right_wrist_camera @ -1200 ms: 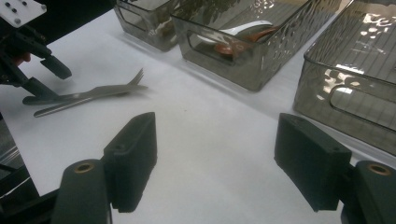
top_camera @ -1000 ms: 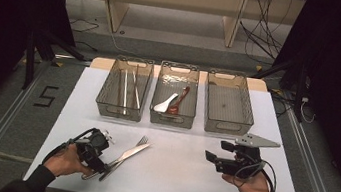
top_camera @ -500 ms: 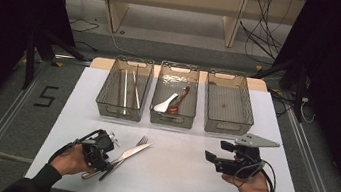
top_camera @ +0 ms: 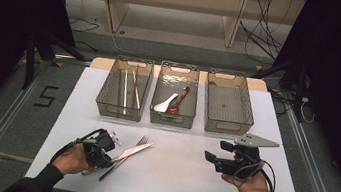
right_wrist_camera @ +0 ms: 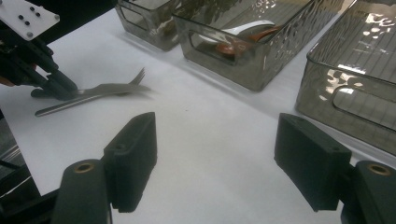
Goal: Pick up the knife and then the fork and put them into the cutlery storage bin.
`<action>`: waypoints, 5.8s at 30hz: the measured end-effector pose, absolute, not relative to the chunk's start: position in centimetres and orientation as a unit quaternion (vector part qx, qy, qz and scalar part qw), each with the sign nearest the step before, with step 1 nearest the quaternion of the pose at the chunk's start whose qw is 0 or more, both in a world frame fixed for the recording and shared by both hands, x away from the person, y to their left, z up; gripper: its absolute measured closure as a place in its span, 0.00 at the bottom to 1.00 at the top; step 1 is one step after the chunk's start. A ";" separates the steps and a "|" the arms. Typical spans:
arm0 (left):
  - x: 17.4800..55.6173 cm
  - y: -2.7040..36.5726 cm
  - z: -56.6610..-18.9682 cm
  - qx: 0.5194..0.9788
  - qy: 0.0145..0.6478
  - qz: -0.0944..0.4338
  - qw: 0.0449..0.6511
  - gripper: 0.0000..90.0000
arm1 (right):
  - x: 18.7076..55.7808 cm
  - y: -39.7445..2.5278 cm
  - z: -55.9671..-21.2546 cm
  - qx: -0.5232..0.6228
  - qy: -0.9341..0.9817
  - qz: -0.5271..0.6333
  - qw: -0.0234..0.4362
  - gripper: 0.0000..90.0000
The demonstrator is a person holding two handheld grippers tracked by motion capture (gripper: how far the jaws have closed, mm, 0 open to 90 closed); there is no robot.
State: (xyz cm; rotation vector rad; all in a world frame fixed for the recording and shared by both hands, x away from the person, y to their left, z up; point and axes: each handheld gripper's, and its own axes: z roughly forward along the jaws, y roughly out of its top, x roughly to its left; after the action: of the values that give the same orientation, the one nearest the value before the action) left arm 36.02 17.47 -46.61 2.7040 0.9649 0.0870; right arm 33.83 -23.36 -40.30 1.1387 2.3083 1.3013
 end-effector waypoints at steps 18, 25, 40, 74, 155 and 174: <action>35.7 17.1 -46.6 0.940 0.313 0.042 0.130 0.88 | 33.8 -23.3 -40.2 0.392 0.793 0.447 0.129 0.34; 35.8 17.2 -46.5 0.938 0.316 0.036 0.142 0.88 | 33.8 -23.4 -40.2 0.392 0.793 0.448 0.129 0.34; 35.8 17.0 -44.7 0.934 0.308 0.009 0.179 0.88 | 33.6 -23.1 -39.9 0.386 0.790 0.458 0.129 0.34; 36.3 8.5 -41.2 0.961 0.199 -0.061 0.185 0.88 | 30.0 -13.4 -40.3 0.169 0.887 0.404 0.147 0.36; 37.8 10.9 -35.9 0.919 0.261 0.002 0.296 0.34 | 29.9 -12.2 -42.8 -0.020 0.936 0.232 0.266 0.99; 37.5 16.1 -39.0 0.858 0.359 0.085 0.357 0.23 | 35.3 -18.5 -40.2 0.181 0.907 0.284 0.253 0.99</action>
State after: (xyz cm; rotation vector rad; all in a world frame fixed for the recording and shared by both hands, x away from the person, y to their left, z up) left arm 37.49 16.12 -39.01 2.2161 0.9262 0.2190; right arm 35.29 -18.54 -40.19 0.4923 2.4647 0.7730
